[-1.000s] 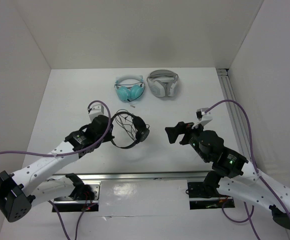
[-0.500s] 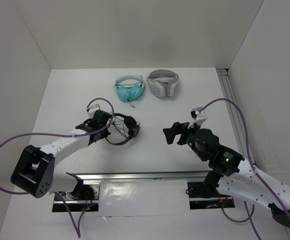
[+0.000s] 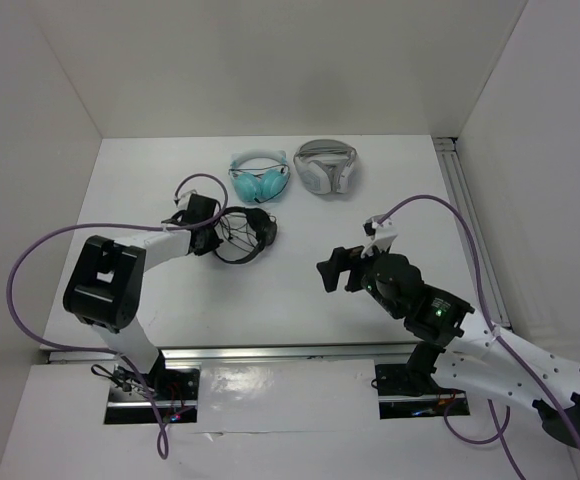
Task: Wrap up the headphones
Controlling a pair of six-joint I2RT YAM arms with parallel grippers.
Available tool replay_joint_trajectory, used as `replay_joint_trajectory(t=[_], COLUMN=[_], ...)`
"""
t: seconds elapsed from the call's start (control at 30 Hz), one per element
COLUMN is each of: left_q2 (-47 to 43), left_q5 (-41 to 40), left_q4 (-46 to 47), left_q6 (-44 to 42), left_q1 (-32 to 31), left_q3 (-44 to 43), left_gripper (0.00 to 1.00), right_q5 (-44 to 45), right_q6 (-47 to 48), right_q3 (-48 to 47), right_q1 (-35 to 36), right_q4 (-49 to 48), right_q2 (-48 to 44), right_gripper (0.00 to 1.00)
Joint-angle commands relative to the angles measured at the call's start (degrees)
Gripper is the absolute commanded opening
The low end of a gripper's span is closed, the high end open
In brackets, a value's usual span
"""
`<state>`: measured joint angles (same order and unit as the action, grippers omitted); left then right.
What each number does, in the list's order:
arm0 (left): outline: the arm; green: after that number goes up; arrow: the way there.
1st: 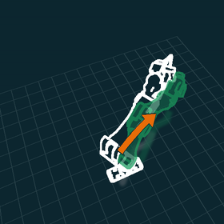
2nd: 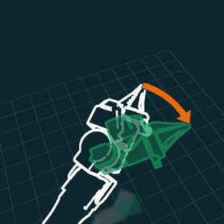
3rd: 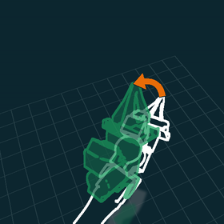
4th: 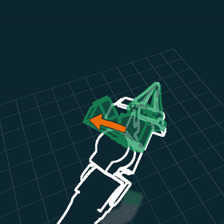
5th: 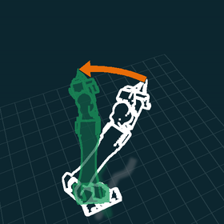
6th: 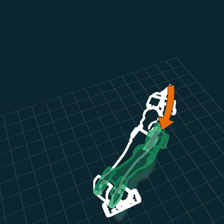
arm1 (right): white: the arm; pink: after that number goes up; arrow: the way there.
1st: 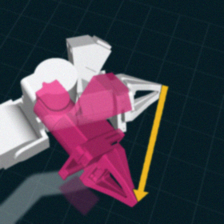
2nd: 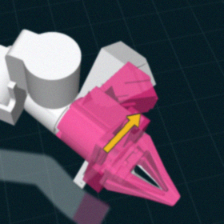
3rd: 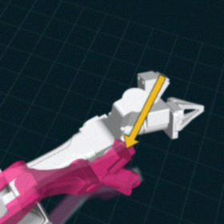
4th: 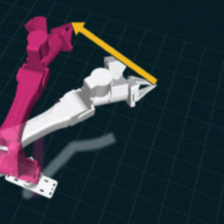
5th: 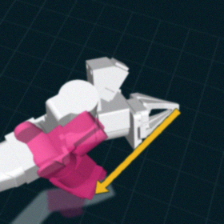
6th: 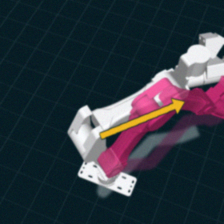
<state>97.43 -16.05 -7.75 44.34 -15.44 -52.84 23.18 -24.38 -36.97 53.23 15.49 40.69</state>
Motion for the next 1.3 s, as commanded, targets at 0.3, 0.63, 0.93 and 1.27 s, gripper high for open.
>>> replay_joint_trajectory(t=[0.3, 0.63, 0.93, 1.27], left_q2=[-14.4, -41.5, -65.4, -84.1], left_q5=[-1.8, -3.2, 1.8, 0.6], left_q4=[-8.8, -20.7, -37.8, -56.5], left_q6=[7.7, 5.3, -4.2, -10.6], left_q1=[0.8, -3.4, -6.0, -6.5], left_q3=[6.7, 3.0, -7.2, -13.0], left_gripper=[0.69, 1.00, 1.00, 1.00], right_q5=[-1.9, 0.7, -3.1, -2.0], right_q6=[-0.4, 3.8, 5.9, 5.9], right_q3=[-3.7, -18.8, -32.0, -35.8], right_q1=[1.0, 1.5, 1.5, 1.5], right_q4=[-1.0, 9.6, 23.4, 32.0], right_q2=[-0.7, 3.7, 4.9, -3.3], right_gripper=[0.99, 0.99, 0.99, 0.99])
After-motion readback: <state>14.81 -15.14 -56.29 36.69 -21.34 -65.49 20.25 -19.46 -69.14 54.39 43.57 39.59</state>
